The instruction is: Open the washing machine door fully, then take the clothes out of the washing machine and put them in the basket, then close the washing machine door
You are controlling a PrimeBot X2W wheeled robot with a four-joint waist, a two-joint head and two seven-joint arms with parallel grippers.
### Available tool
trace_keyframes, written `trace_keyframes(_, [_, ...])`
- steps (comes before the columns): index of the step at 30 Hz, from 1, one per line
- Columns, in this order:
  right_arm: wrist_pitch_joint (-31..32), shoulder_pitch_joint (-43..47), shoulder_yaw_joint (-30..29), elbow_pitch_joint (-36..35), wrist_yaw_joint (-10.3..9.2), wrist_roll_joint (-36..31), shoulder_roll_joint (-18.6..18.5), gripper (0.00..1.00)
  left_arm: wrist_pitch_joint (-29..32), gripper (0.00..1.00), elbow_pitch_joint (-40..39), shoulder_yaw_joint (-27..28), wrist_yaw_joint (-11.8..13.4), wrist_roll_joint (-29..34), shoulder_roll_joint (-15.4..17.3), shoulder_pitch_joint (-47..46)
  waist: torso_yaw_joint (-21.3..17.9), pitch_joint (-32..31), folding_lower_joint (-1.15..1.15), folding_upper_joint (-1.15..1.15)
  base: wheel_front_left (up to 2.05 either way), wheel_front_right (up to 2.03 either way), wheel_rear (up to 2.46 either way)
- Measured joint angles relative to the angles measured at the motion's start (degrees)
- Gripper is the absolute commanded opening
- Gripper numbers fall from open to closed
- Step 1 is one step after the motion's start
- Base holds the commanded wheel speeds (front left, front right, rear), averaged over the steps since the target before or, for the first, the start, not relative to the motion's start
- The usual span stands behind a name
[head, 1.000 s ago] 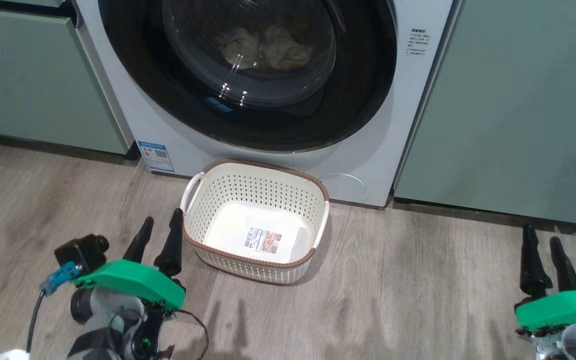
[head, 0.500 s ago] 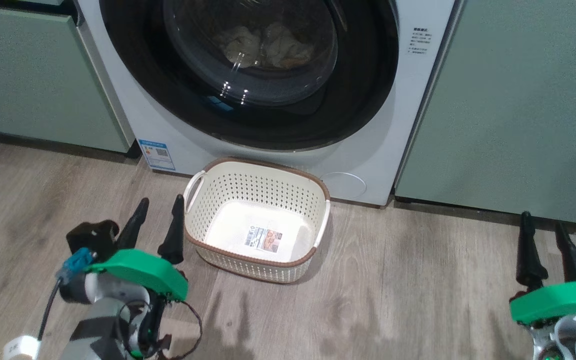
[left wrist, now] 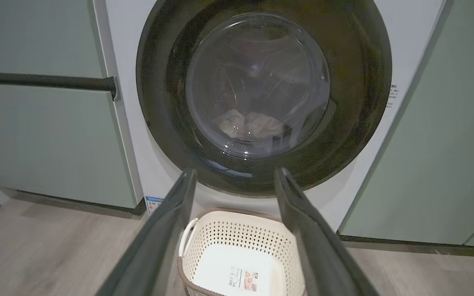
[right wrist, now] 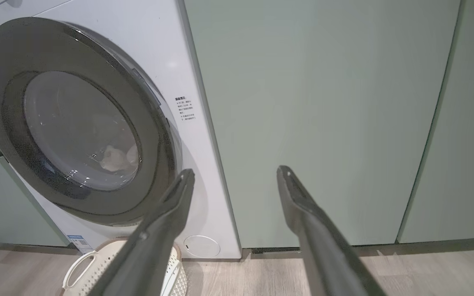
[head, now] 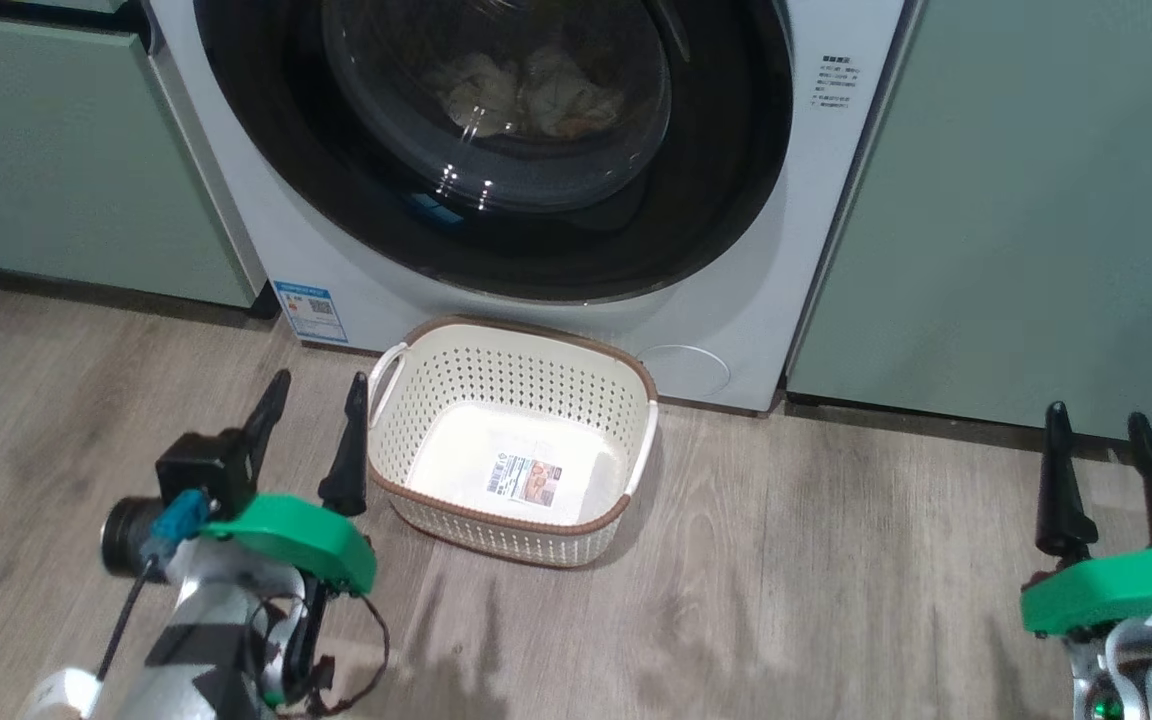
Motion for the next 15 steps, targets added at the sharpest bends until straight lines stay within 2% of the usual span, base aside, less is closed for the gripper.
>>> trace_keyframes(8, [-1.0,-0.1,0.0,0.0,0.01,-5.3,0.0,1.00,-1.1,1.00,-0.5,-0.3,0.9,5.2,0.3,-1.5,0.0,0.0,0.00,0.00,0.00,0.00,0.00])
trace_keyframes(15, [-2.5,-1.7,-0.1,0.1,0.01,-7.1,-0.1,1.00,-2.5,1.00,0.4,0.3,0.9,7.9,0.1,-2.2,-0.1,0.0,0.00,0.00,0.00,0.00,0.00])
